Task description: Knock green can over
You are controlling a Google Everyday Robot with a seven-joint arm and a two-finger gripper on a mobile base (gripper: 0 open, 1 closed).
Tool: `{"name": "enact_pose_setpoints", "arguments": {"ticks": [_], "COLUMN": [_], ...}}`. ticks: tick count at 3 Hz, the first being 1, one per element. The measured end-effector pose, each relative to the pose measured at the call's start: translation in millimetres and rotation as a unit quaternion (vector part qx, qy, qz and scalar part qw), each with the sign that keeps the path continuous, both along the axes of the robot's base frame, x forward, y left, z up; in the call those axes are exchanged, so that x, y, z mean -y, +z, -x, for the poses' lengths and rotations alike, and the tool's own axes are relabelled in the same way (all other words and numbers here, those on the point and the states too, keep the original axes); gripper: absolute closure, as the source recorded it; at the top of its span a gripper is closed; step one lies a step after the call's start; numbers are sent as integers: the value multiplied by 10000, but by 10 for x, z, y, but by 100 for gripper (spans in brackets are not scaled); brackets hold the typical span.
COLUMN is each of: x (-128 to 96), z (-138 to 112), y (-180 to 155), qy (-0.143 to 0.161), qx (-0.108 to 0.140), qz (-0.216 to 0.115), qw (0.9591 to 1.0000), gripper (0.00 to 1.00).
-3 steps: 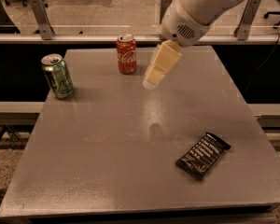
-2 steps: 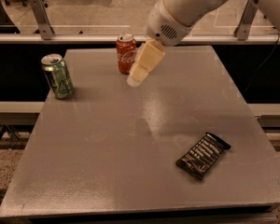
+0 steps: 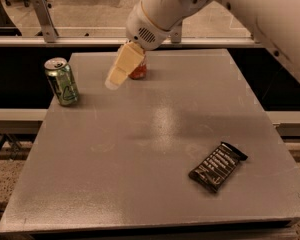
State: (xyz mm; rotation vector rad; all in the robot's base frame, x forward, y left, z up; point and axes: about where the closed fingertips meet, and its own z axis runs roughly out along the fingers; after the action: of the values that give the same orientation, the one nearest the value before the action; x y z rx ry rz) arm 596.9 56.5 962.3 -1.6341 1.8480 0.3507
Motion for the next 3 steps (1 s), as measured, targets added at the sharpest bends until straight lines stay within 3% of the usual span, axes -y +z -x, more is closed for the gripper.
{"name": "enact_pose_setpoints", "arguments": {"ticks": [1, 3], "x": [-319, -934], "z": [-79, -288], "y": [-46, -370], "qy": [87, 199], "qx": [21, -206], "qz": [-56, 28], "qw": [9999, 9996], "gripper": [0, 0]}}
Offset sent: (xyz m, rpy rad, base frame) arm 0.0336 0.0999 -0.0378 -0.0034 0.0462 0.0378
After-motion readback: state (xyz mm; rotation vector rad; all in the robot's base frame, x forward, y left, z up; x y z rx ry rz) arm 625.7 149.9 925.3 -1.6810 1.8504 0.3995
